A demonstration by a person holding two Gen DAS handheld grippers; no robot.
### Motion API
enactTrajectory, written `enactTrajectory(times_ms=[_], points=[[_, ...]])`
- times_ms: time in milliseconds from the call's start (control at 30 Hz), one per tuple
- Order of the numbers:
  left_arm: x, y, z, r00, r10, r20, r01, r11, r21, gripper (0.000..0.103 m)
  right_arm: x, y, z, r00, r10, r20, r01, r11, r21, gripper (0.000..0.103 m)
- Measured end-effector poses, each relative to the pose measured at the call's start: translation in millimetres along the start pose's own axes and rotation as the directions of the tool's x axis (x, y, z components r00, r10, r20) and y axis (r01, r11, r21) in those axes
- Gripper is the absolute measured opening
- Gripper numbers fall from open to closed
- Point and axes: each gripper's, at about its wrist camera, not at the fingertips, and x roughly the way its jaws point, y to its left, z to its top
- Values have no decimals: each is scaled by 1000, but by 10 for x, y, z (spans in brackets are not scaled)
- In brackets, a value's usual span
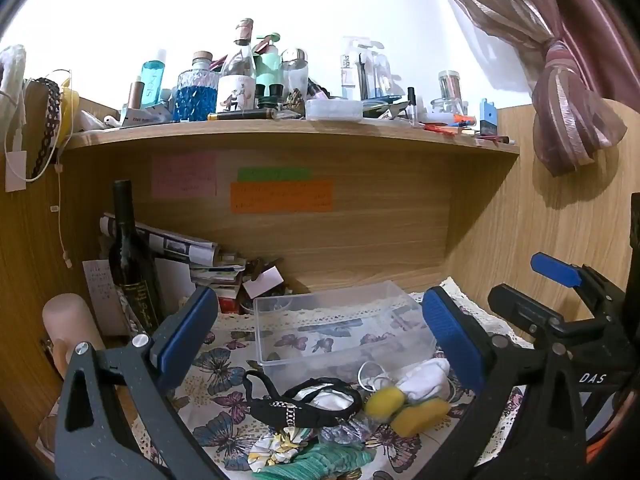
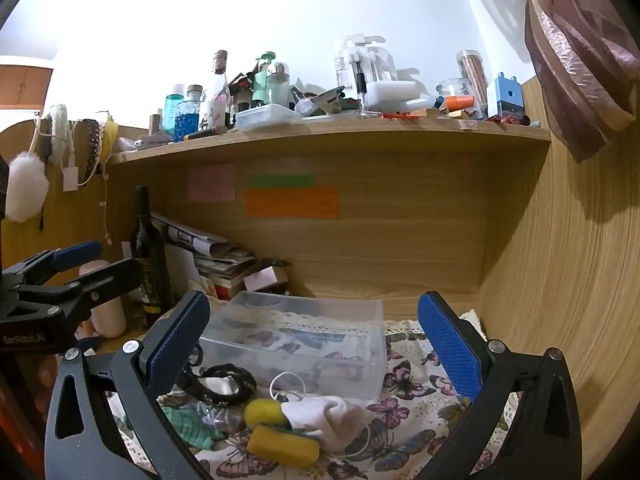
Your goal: Organize soft objects
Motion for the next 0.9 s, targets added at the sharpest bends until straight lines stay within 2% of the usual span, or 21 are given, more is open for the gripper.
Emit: enactTrajectory(times_ms=[900], points=[[-10,11,-12,1000,6,6,-6,1000,-4,103,-11,-13,-13,1000,0,-1,0,1000,5,103]])
